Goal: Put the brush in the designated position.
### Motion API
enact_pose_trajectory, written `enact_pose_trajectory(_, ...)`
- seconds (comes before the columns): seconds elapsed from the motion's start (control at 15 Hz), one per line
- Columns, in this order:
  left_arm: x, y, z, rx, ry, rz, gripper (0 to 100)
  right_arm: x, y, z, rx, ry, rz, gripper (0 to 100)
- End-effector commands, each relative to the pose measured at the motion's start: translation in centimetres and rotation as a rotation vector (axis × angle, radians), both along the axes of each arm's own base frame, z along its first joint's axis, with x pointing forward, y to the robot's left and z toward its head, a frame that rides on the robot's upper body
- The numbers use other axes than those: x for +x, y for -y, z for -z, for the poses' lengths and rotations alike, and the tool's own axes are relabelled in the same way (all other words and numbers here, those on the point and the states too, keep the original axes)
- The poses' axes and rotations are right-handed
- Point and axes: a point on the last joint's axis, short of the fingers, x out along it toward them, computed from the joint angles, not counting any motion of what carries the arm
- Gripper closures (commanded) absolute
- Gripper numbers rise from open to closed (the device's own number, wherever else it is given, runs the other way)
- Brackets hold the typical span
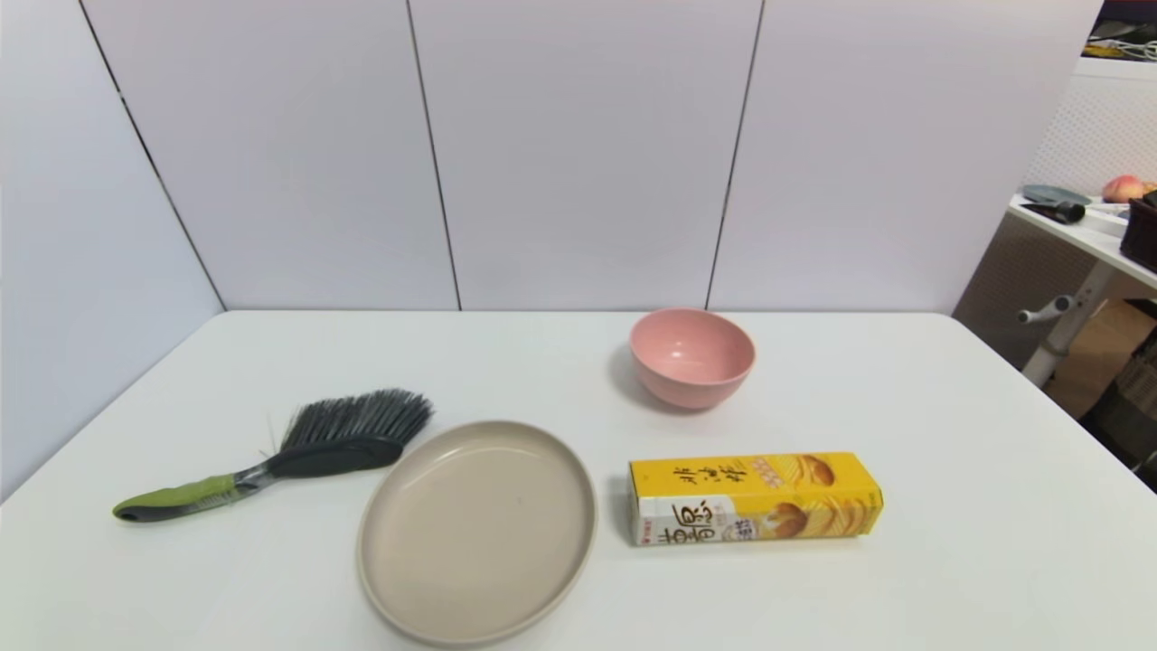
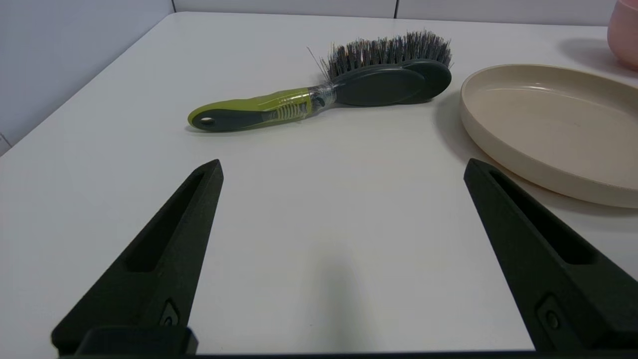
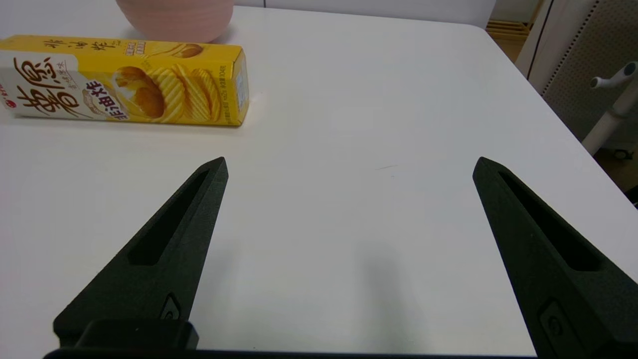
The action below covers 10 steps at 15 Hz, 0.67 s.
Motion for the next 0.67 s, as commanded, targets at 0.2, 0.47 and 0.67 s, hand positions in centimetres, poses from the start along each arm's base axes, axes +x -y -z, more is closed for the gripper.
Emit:
enact_pose_trajectory(0.2, 0.01, 0.0, -0.04, -0.005, 0.002, -0.002, 0, 0.02, 0.0, 0.04, -0.001, -0.003, 0.0, 0)
enact_pose_trajectory(0.47, 0.01, 0.0, -0.04, -0.002, 0.002, -0.002, 0, 0.02, 0.0, 0.04, -0.001, -0.003, 0.0, 0)
enact_pose_trajectory(0.67, 0.11, 0.0, -0.02, -0.002, -0.026, -0.005, 0, 0.02, 0.0, 0.04, -0.001, -0.003, 0.0, 0)
